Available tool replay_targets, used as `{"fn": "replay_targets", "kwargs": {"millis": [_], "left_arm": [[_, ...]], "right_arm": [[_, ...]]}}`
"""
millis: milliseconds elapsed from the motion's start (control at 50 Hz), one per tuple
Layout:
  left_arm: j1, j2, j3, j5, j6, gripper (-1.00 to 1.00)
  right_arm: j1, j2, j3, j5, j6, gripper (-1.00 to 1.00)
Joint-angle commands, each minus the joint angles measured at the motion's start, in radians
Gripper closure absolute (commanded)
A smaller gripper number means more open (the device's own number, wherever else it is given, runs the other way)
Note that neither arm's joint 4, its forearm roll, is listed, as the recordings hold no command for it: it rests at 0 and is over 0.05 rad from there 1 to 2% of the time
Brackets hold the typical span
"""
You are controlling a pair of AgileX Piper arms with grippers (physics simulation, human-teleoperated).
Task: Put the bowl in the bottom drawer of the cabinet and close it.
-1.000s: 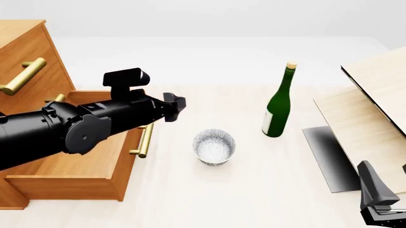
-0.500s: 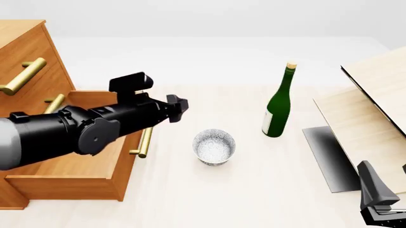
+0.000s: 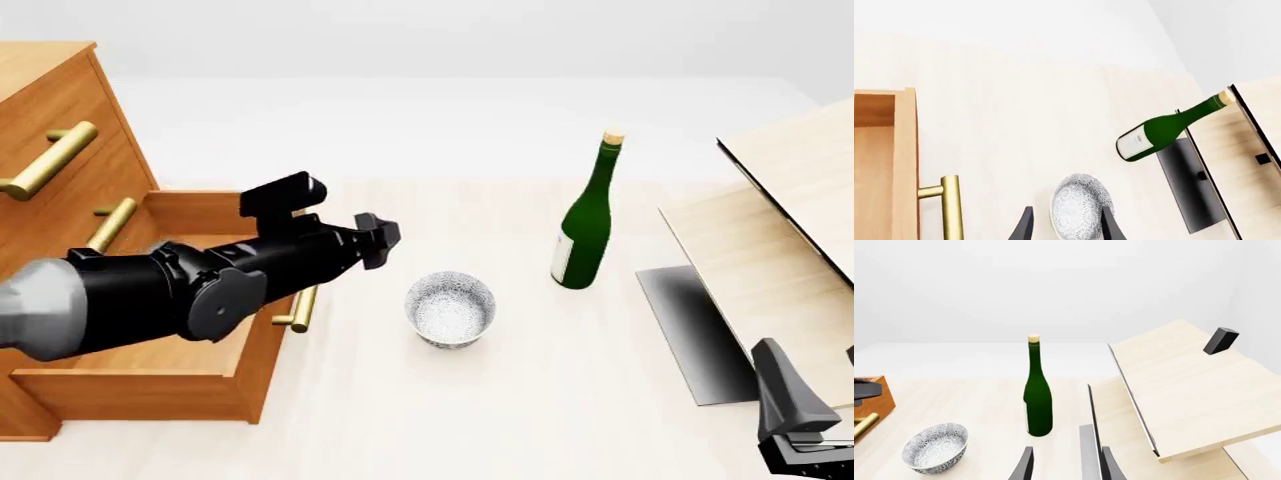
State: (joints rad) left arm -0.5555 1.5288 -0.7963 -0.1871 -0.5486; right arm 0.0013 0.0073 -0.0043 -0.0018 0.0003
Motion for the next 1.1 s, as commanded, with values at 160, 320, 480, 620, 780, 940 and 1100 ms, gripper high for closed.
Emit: {"fn": "replay_targets", "kwargs": {"millis": [160, 320, 480, 620, 780, 940, 1100], "left_arm": [[0.002, 0.058, 0.015, -0.055, -0.059, -1.00], [0.002, 0.084, 0.013, -0.073, -0.071, -1.00], [-0.003, 0.112, 0.014, -0.091, -0.084, -1.00], [-0.023, 0.135, 0.006, -0.094, -0.085, -1.00], [-0.035, 0.162, 0.000, -0.102, -0.085, -1.00], [-0.041, 0.181, -0.017, -0.097, -0.080, -1.00], [-0.038, 0.209, -0.045, -0.090, -0.078, -1.00]], "right_arm": [[0.000, 0.000, 0.000, 0.000, 0.000, -1.00], [0.000, 0.000, 0.000, 0.000, 0.000, -1.00], [0.000, 0.000, 0.000, 0.000, 0.000, -1.00], [0.000, 0.000, 0.000, 0.000, 0.000, -1.00], [0.000, 0.000, 0.000, 0.000, 0.000, -1.00], [0.000, 0.000, 0.000, 0.000, 0.000, -1.00], [0.000, 0.000, 0.000, 0.000, 0.000, -1.00]]}}
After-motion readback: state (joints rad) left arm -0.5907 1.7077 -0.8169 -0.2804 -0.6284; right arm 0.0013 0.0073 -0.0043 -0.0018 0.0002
